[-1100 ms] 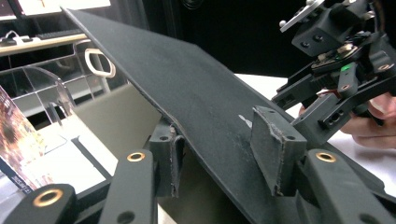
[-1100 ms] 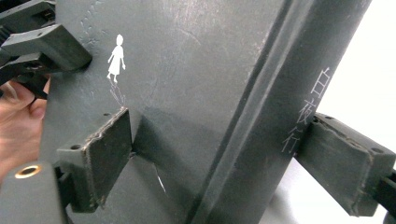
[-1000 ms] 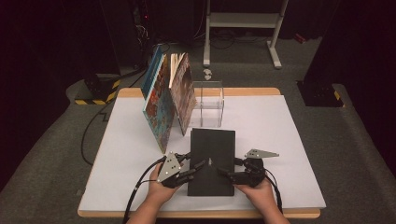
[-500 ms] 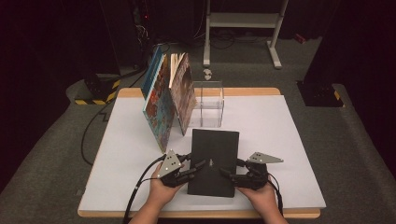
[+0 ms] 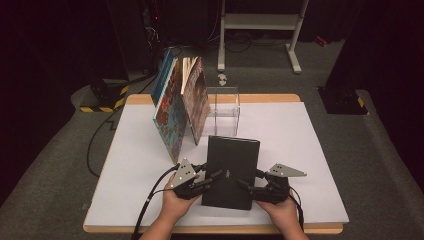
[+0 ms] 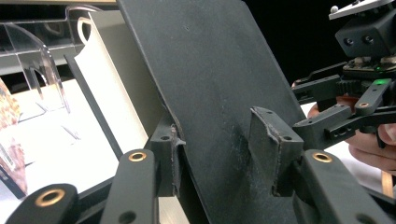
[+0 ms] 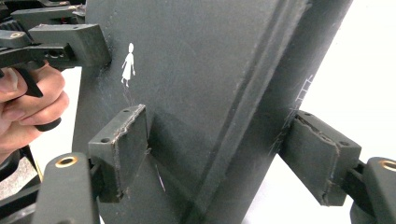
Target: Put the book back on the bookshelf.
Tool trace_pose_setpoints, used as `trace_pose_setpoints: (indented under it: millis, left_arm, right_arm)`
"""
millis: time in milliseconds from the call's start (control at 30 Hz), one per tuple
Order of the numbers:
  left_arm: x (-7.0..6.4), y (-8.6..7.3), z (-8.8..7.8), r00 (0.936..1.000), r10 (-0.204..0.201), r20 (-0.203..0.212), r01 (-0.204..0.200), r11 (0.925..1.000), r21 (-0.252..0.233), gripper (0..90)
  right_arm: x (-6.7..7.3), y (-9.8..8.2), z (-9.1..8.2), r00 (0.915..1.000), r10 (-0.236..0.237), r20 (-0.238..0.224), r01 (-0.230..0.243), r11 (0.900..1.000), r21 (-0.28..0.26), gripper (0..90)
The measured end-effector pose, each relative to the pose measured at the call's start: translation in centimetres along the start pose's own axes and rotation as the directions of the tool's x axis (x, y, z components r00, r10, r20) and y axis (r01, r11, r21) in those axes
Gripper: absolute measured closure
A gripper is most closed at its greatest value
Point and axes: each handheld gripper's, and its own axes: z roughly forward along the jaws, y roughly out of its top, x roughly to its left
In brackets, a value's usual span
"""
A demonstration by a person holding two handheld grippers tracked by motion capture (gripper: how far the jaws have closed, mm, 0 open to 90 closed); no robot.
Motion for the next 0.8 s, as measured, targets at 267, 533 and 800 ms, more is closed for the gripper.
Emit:
trace_pose_setpoints:
  millis: [267, 533, 800]
  left_arm:
    - [-0.1, 0.3, 0.1, 1.0000, -0.002, -0.002, 0.002, 1.0000, -0.002, 56.4]
    - [-0.2, 0.5, 0.3, 0.9999, 0.007, -0.009, -0.007, 0.9999, -0.012, 56.8]
    - [-0.6, 0.9, 0.7, 0.9995, 0.024, -0.022, -0.025, 0.9996, -0.017, 57.1]
  right_arm:
    - [0.1, 0.1, -0.4, 0.9997, -0.012, 0.020, 0.013, 1.000, -0.018, 26.9]
    - [0.1, 0.3, -0.7, 0.9992, -0.018, 0.036, 0.020, 0.999, -0.038, 29.4]
    - [0.0, 0.6, -1.3, 0.9976, -0.030, 0.062, 0.034, 0.997, -0.072, 33.1]
